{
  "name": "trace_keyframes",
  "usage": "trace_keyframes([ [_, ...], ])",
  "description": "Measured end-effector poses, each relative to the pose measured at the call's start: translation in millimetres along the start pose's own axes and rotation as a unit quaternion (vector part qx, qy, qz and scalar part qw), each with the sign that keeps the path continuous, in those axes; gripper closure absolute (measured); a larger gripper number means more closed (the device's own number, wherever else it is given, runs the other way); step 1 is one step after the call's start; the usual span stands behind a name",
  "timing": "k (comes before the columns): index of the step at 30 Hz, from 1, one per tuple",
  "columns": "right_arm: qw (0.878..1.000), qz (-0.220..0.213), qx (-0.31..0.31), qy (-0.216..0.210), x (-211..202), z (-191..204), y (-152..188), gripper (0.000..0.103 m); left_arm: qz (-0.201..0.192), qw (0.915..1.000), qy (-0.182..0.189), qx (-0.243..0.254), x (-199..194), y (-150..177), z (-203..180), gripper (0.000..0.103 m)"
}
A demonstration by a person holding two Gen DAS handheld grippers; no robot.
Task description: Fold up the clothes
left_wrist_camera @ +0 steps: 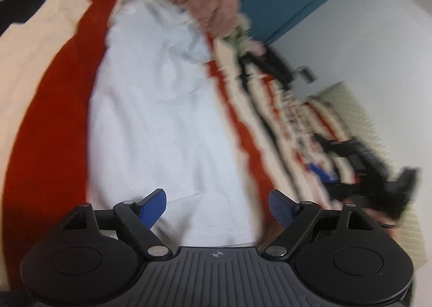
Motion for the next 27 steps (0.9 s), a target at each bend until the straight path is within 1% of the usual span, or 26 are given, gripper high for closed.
trace_keyframes([
  [2, 1.000, 0.028, -0.009, -0.005, 8, 2, 9, 0.031, 0.018, 0.9992, -0.020, -0.029, 10, 1, 15, 0.022],
  [3, 0.999, 0.041, -0.009, -0.007, 11, 2, 13, 0.031, 0.026, 0.9983, -0.023, -0.046, 15, 1, 21, 0.025],
  [5, 0.998, 0.056, 0.000, -0.007, 15, 0, 18, 0.031, 0.042, 0.9960, -0.025, -0.074, 25, 1, 32, 0.026],
  [7, 0.997, 0.071, 0.008, -0.007, 20, -1, 23, 0.031, 0.049, 0.9952, -0.024, -0.081, 30, 1, 37, 0.026],
  [9, 0.996, 0.084, 0.012, -0.007, 23, -2, 28, 0.031, 0.054, 0.9956, -0.022, -0.074, 33, 1, 35, 0.026],
  [11, 0.996, 0.088, 0.000, -0.008, 23, 2, 31, 0.030, 0.060, 0.9963, -0.009, -0.060, 37, 2, 30, 0.026],
  [15, 0.994, 0.109, 0.002, -0.015, 25, 3, 38, 0.030, 0.061, 0.9967, 0.030, -0.043, 35, 5, 14, 0.026],
  [18, 0.991, 0.129, 0.013, -0.019, 28, 3, 44, 0.030, 0.061, 0.9959, 0.059, -0.031, 33, 7, 2, 0.028],
  [22, 0.987, 0.157, 0.025, -0.027, 32, 2, 50, 0.030, 0.060, 0.9932, 0.099, -0.016, 29, 11, -15, 0.028],
  [24, 0.985, 0.167, 0.030, -0.030, 33, 2, 52, 0.030, 0.059, 0.9911, 0.119, -0.008, 26, 12, -23, 0.026],
  [25, 0.984, 0.171, 0.030, -0.030, 35, 2, 53, 0.030, 0.056, 0.9915, 0.117, -0.012, 25, 12, -22, 0.024],
  [27, 0.983, 0.179, 0.029, -0.029, 37, 2, 55, 0.030, 0.043, 0.9942, 0.090, -0.038, 20, 9, -10, 0.021],
])
Point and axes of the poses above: each gripper's, at about its wrist camera, not at the fingertips, and x roughly the way its jaws point, z to its left, y to its underside, the point moved 8 cm from there along x, roughly the way its jaws point, and after that the axes turned 6 degrees about y, right-handed, at the moved point
